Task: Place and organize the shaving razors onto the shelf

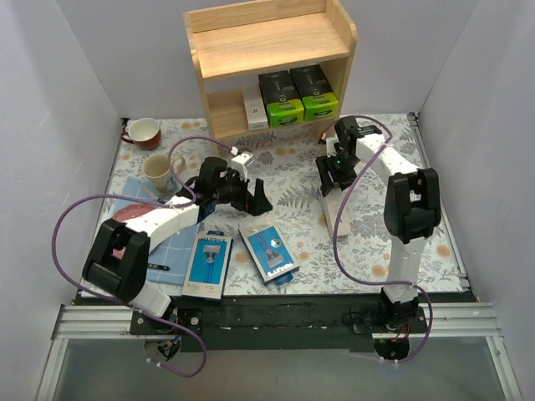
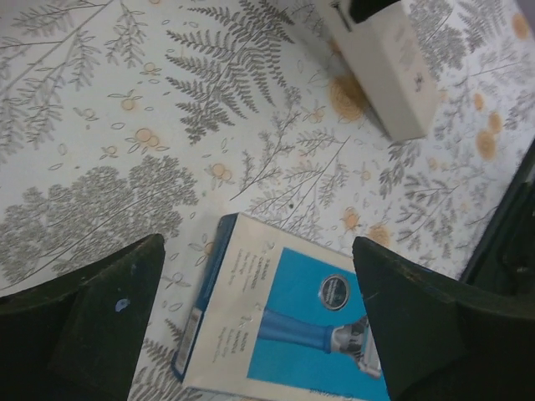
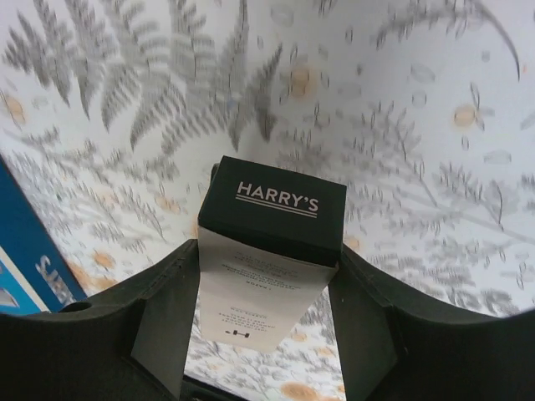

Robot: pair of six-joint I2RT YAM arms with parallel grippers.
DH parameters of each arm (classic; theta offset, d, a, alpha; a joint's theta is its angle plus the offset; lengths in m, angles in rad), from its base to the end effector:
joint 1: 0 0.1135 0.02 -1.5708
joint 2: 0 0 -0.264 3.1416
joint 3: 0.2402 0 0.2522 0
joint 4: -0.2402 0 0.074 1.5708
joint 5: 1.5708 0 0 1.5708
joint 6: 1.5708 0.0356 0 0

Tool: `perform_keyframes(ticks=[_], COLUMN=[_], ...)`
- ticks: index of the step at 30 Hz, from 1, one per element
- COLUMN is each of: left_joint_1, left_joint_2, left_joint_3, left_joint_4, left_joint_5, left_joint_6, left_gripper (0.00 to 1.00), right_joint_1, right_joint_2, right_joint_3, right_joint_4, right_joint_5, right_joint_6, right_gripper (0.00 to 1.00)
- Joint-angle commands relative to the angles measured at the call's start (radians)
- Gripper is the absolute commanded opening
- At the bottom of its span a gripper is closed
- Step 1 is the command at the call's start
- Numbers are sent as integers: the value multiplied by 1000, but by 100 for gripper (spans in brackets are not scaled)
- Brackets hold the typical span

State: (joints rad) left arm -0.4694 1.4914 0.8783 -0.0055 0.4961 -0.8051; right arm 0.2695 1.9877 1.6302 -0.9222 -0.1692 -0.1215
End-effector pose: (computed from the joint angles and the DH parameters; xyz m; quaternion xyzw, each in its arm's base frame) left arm 0.2775 -0.1597 0.2237 -0.0330 0.8683 -0.4397 0.2273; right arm 0.3923 0.1146 0.2209 -0.2035 0.9647 0.0941 0.1379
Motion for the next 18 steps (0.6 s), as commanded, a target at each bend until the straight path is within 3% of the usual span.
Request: perform_keyframes(ticks=[1, 4, 8, 12, 18], left_joint_1=[3, -27, -122, -212, -305], left_joint_2=[130, 205, 277, 363, 493], left_joint_3=[100, 168, 275, 445, 573], left_joint_4=[56, 62, 6, -80, -123], left_joint_5=[104, 73, -75, -224, -388], left_joint_6=[-216, -270, -253, -256, -284], left_gripper=[98, 98, 98, 98, 98], right_joint_1=[-4, -6, -33, -88, -223], right_joint_2=[132, 198, 113, -16, -176], right_joint_3=[155, 230, 180, 64, -115], right_joint_4=[48, 40, 56, 63, 117], right_joint_5=[-72, -90, -79, -65, -179], right_joint_6=[147, 178, 197, 200, 229], right_gripper=[61, 77, 99, 99, 96])
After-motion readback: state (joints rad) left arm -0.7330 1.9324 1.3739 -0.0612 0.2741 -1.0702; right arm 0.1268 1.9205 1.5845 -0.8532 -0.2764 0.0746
